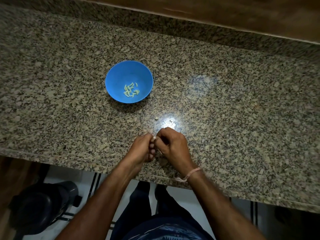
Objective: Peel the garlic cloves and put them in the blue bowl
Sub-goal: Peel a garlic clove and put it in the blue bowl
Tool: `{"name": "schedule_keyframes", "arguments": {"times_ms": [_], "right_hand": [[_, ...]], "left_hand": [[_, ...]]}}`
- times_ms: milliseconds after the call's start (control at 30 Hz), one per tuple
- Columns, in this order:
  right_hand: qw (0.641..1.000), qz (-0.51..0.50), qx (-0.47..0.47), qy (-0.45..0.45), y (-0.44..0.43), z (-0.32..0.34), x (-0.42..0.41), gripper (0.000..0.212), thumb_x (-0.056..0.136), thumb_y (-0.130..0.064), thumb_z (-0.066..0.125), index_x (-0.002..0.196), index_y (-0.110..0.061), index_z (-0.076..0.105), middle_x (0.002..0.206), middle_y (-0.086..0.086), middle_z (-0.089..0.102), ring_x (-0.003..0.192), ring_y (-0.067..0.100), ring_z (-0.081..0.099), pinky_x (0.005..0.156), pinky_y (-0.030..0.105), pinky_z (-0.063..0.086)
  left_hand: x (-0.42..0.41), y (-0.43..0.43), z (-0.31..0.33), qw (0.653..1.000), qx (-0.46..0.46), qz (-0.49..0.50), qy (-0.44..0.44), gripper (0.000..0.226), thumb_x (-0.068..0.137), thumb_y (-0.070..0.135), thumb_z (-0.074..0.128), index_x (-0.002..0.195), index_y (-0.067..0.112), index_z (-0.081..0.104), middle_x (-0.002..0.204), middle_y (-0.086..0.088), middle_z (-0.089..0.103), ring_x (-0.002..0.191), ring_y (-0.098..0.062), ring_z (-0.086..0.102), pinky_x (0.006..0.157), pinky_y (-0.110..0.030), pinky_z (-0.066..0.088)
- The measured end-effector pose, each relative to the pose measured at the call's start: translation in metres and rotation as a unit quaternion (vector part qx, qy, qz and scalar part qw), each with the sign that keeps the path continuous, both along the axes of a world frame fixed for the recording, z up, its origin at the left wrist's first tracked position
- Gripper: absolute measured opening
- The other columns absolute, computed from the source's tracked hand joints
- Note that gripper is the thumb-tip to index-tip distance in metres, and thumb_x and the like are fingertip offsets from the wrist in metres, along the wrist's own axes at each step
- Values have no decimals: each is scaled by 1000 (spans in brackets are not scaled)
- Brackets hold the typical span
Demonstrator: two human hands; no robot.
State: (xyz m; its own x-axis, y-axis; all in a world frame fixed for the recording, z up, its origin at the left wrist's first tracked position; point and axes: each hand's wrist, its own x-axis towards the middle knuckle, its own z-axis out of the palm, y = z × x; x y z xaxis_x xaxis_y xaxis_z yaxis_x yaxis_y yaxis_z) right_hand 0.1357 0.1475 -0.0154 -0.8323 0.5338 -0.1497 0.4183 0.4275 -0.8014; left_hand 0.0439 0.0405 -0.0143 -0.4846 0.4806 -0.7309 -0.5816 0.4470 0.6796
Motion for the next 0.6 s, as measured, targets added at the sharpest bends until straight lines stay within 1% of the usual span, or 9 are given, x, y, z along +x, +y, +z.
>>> {"name": "schedule_keyframes", "arguments": {"times_ms": [33,67,167,233,300,367,433,533,600], "right_hand": [[1000,1,9,7,0,-1,-1,15,98,-18,66,83,-15,66,77,-6,62,67,4,55,61,11,41],[999,-21,-42,12,0,0,-2,15,98,-18,66,83,-14,67,76,-5,63,65,4,55,61,11,42],[963,-106,-249,1,6,-1,-4,16,97,-19,67,85,-8,70,76,-2,67,66,7,59,63,22,51],[960,-113,-255,-10,7,-2,-3,17,96,-20,68,84,-7,70,75,-2,66,67,8,58,64,24,51],[970,-111,-218,-3,7,-2,-2,17,96,-21,69,82,-10,70,73,-3,66,65,6,56,62,21,48],[975,-112,-190,10,7,-2,-1,15,95,-18,69,81,-12,70,73,0,68,65,5,56,61,19,48],[980,-111,-162,22,6,-2,0,14,94,-15,68,80,-14,70,73,1,68,63,5,56,60,21,48],[996,-62,-69,10,6,-7,3,14,95,-16,70,82,-16,72,73,-4,67,64,3,58,61,19,49],[1000,-25,2,-13,5,-10,6,10,97,-15,70,91,-18,76,83,-6,71,72,2,63,68,18,52]], "left_hand": [[0,0,-1,1000,-1,1,-1,33,110,28,42,82,14,54,67,3,46,55,-9,41,53,-26,33],[1,-2,-2,999,-1,-11,53,36,110,32,44,83,11,57,66,4,47,54,-8,42,51,-24,33],[1,-8,-2,950,-18,-65,303,29,106,37,57,89,16,66,70,6,61,59,-3,52,52,-18,40],[0,-6,-1,936,-6,-68,344,19,103,34,62,91,20,68,77,2,68,68,-7,61,58,-18,48],[0,-5,-3,948,3,-54,312,16,102,31,64,91,20,69,81,1,71,75,-12,66,65,-24,53],[2,-3,-6,973,24,6,229,18,103,28,64,92,15,71,82,-2,72,77,-16,65,68,-29,54],[2,-2,-8,986,31,77,145,20,104,26,62,96,11,73,84,-4,72,78,-14,63,67,-24,51],[1,-2,-11,988,31,99,117,22,104,24,62,102,6,75,88,-6,75,76,-8,65,62,-16,50],[0,-1,-11,987,30,95,123,23,104,23,62,104,5,75,89,-6,76,75,-6,65,60,-14,50]]}}
